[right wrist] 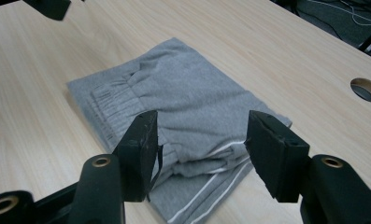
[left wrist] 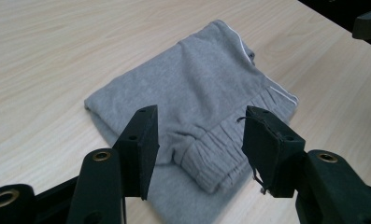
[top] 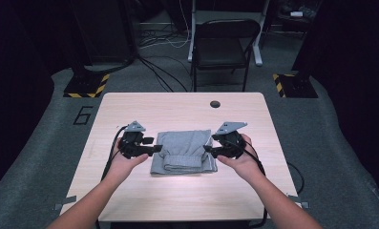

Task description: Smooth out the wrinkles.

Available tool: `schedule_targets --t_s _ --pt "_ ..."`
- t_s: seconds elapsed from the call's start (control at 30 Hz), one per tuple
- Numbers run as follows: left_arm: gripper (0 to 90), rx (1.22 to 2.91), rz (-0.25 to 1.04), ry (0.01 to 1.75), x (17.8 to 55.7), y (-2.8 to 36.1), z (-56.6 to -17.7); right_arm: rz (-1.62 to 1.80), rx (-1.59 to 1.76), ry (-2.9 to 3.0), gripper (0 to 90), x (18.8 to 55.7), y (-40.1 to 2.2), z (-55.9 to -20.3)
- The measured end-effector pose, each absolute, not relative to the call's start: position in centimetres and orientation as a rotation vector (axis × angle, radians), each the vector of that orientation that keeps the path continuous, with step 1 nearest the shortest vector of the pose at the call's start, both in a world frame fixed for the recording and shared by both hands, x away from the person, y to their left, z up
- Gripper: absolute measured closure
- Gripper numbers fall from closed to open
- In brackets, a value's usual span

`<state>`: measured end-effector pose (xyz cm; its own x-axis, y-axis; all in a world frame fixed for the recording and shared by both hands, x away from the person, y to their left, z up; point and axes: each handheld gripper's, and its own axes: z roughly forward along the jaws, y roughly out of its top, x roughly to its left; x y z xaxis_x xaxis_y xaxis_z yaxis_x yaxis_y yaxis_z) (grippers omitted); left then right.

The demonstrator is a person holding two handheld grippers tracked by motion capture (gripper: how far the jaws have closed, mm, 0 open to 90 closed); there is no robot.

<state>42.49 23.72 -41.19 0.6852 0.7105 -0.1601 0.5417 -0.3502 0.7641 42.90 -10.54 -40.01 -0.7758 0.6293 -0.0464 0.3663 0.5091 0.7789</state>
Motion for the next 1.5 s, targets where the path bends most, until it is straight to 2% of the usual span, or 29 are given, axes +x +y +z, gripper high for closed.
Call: schedule_targets --t_s 0.37,0.8,1.1,1.23,1.5 --pt "45.7 2.002 0.289 1.008 39.5 27.0 -42.3 1.113 0.866 2.413 43.2 40.1 -12.8 -41.5" --pt "45.4 1.930 0.304 1.118 37.9 30.9 -44.8 1.102 1.027 2.354 43.6 39.0 -16.9 -43.8" --pt "45.0 1.899 0.339 1.183 37.4 32.4 -46.5 1.053 1.035 2.340 43.2 38.2 -17.2 -45.4" --pt "44.8 1.946 0.367 1.190 37.5 32.6 -47.2 1.016 1.016 2.327 43.4 37.9 -16.9 -46.3" --pt "44.8 1.939 0.341 1.212 37.5 32.8 -48.4 1.020 1.028 2.343 44.0 38.0 -17.1 -48.0"
